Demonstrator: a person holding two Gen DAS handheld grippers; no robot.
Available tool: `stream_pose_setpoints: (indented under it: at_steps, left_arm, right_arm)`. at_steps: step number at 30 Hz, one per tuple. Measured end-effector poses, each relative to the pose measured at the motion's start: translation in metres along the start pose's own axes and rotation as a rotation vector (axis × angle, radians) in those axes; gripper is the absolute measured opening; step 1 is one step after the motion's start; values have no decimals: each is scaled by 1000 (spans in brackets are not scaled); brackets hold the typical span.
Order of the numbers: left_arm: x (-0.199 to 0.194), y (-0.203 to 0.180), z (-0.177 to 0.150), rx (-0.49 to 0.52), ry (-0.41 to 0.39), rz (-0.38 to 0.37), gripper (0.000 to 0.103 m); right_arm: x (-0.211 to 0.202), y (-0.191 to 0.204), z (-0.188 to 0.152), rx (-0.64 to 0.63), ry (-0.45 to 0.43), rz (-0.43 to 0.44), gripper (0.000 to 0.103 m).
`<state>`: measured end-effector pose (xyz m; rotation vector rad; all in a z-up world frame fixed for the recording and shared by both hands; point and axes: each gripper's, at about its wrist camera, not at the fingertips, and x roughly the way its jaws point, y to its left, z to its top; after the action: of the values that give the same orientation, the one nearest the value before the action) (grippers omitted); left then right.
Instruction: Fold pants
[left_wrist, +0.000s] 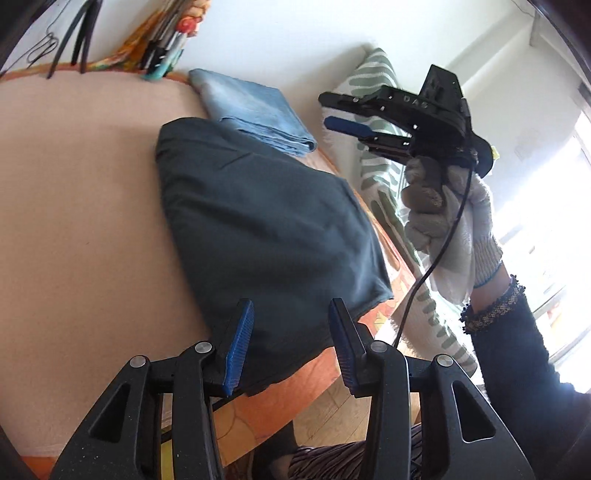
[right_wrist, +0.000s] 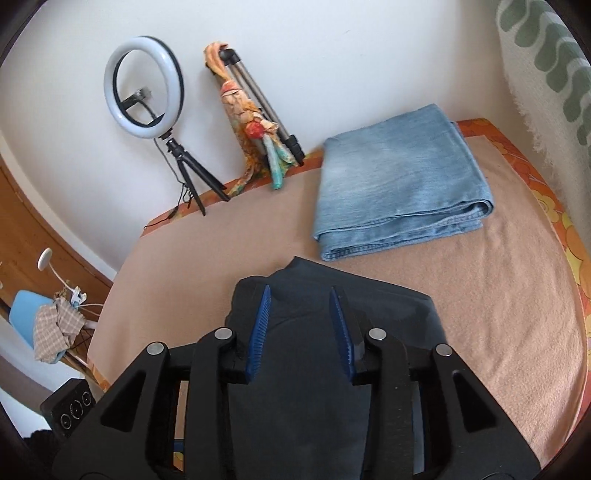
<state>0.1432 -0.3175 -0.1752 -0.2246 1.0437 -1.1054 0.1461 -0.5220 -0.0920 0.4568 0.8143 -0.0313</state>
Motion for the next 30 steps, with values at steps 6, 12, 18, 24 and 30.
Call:
stream_pose_setpoints:
  at_steps: [6, 12, 18, 24, 30]
  left_arm:
    - [5, 24, -22, -92, 27, -42, 40]
    - [11, 24, -21, -82, 28, -48, 46]
    - [12, 24, -17, -65, 33, -54, 47]
    - [14, 29, -21, -35, 31, -106, 32]
    - [18, 24, -27, -13, 36, -125, 22]
  right_arm:
    - [75, 60, 19, -127, 150, 66, 50]
    - [159, 86, 22, -238, 315, -21, 50]
    - [207, 97, 12, -352, 417, -136, 50]
    - [217, 95, 4, -378, 460, -170, 11]
    - [211, 99, 8, -373, 383, -193, 2]
